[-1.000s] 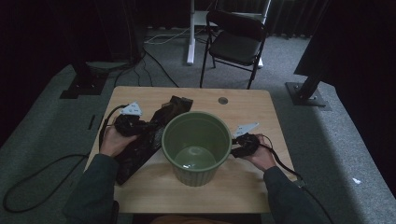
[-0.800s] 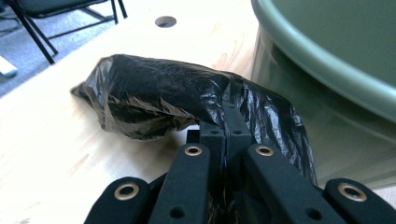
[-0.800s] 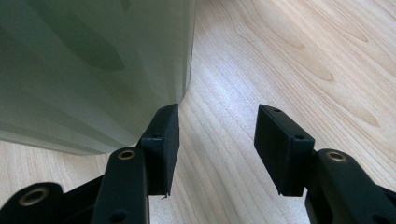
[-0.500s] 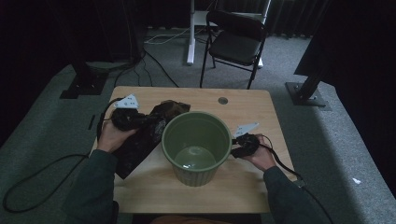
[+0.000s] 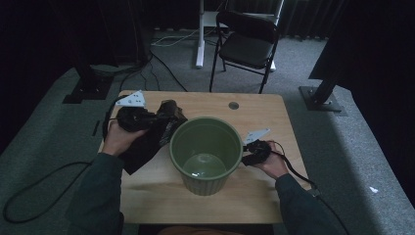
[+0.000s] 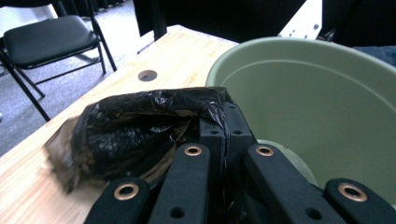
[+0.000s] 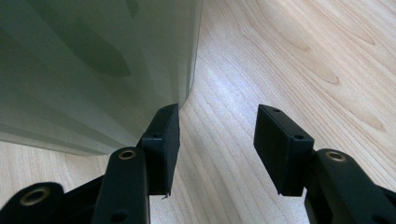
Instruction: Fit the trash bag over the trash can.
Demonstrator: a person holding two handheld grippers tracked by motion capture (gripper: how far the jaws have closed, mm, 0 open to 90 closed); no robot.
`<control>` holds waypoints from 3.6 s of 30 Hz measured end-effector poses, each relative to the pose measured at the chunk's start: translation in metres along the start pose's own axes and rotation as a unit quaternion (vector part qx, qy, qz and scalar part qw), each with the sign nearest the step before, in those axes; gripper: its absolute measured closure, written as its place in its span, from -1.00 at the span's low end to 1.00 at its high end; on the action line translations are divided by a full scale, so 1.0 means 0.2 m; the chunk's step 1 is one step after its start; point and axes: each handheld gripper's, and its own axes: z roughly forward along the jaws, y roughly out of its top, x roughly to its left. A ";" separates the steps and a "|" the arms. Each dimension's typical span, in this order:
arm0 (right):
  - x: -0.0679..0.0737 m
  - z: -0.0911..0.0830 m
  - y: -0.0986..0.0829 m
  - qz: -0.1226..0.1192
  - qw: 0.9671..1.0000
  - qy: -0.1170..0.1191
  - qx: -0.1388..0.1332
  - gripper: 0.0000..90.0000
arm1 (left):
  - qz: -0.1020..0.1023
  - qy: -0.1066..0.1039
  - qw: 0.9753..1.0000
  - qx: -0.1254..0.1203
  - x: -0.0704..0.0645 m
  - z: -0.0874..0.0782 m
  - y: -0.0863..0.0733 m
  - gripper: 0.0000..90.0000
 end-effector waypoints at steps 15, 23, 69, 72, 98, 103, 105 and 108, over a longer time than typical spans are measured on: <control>0.00 0.00 0.00 -0.001 1.000 0.002 0.001 0.12 | 0.025 -0.021 0.999 -0.012 -0.07 0.09 0.20 0.98; 0.00 0.00 0.00 -0.002 1.000 0.002 0.000 0.12 | 0.050 -0.038 0.998 0.006 -0.13 0.19 0.34 0.97; -0.03 -0.03 -0.03 0.003 1.000 -0.004 -0.005 0.12 | 0.073 -0.191 0.979 -0.018 -0.38 0.65 0.65 0.93; -0.03 -0.04 -0.02 0.006 1.000 -0.004 -0.005 0.12 | 0.070 -0.181 0.981 -0.014 -0.35 0.62 0.61 0.93; -0.06 -0.16 -0.02 0.019 0.998 -0.023 -0.048 0.12 | 0.018 -0.107 0.994 0.021 -0.16 0.42 0.29 0.93; -0.07 -0.21 -0.01 0.021 0.997 -0.034 -0.065 0.08 | 0.008 -0.101 0.994 0.026 -0.13 0.42 0.24 0.93; -0.07 -0.24 0.00 0.021 0.996 -0.043 -0.073 0.03 | 0.007 -0.099 0.995 0.025 -0.13 0.41 0.24 0.93; -0.07 -0.26 0.01 0.024 0.995 -0.054 -0.083 -0.03 | 0.009 -0.096 0.995 0.026 -0.12 0.40 0.24 0.93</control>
